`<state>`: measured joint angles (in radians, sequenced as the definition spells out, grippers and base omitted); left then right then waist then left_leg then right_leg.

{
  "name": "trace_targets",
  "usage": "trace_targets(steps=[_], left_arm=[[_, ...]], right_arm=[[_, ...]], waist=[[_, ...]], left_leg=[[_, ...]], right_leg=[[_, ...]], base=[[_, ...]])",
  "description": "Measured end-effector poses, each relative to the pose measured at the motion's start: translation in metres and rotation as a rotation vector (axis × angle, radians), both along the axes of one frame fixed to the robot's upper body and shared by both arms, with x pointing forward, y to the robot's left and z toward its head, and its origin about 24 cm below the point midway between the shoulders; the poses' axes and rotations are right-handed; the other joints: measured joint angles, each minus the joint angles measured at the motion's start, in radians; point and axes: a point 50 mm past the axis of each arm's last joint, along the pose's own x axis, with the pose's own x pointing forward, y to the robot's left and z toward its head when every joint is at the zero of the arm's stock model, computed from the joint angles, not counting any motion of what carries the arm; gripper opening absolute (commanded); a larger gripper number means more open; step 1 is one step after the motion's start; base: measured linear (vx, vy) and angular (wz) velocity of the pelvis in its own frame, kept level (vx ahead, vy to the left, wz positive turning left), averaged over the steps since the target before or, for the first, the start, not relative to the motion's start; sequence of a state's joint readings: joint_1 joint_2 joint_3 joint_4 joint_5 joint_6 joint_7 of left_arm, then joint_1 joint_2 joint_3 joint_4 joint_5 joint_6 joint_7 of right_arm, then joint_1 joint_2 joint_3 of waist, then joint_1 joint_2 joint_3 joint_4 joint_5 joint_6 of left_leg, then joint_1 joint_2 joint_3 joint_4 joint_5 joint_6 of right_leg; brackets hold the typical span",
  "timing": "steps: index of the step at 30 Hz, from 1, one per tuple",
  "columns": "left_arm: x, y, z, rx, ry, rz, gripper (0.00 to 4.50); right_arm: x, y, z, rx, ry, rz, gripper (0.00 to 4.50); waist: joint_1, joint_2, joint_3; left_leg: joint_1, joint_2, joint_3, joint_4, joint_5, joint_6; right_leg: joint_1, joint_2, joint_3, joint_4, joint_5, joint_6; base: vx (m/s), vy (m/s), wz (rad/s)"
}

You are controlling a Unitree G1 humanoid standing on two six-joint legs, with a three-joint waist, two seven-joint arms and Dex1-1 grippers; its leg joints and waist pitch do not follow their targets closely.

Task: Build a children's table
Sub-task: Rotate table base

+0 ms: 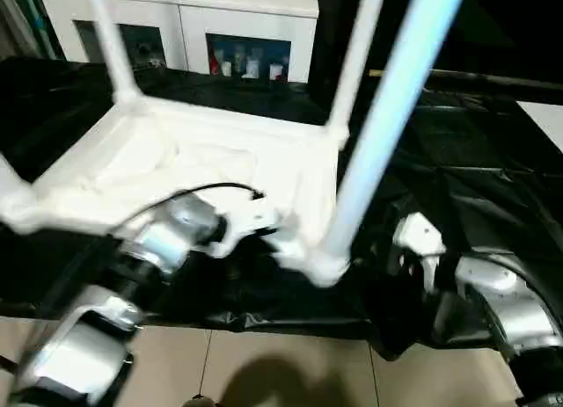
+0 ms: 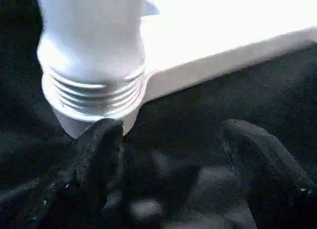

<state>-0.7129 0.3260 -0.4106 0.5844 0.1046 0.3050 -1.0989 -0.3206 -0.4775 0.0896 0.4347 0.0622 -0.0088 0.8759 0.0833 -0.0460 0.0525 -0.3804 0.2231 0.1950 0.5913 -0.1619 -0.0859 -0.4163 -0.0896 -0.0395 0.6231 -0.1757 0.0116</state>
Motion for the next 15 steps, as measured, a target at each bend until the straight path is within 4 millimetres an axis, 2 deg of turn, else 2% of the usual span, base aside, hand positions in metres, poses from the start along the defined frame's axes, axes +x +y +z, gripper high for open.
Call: trace_targets(steps=[4,7,15], left_arm=[[-0.001,-0.01,-0.004,-0.029,-0.041,0.078,0.24],[-0.003,-0.012,-0.003,-0.044,-0.068,0.059,0.06],[-0.004,-0.012,-0.003,-0.048,-0.099,0.032,0.06]], right_arm=[[0.004,0.006,-0.001,0.007,-0.018,-0.033,3.63],[0.004,0.009,-0.002,0.007,-0.016,-0.023,3.63],[0.003,0.017,-0.005,0.011,-0.004,0.01,3.63]], waist=[[-0.008,-0.001,0.0],[-0.005,-0.002,0.0],[0.0,-0.002,0.0]], left_leg=[[0.0,0.0,-0.002,0.0,0.0,0.0],[0.0,0.0,-0.003,-0.001,0.0,0.0],[0.0,0.0,-0.002,-0.001,0.0,0.0]], right_leg=[[-0.001,0.0,-0.003,0.0,-0.002,0.003],[-0.001,0.0,-0.004,0.0,-0.002,0.003],[-0.003,0.0,-0.004,0.0,-0.002,0.003]], base=[[0.0,0.0,0.0],[0.0,0.0,0.0],[0.0,0.0,0.0]])
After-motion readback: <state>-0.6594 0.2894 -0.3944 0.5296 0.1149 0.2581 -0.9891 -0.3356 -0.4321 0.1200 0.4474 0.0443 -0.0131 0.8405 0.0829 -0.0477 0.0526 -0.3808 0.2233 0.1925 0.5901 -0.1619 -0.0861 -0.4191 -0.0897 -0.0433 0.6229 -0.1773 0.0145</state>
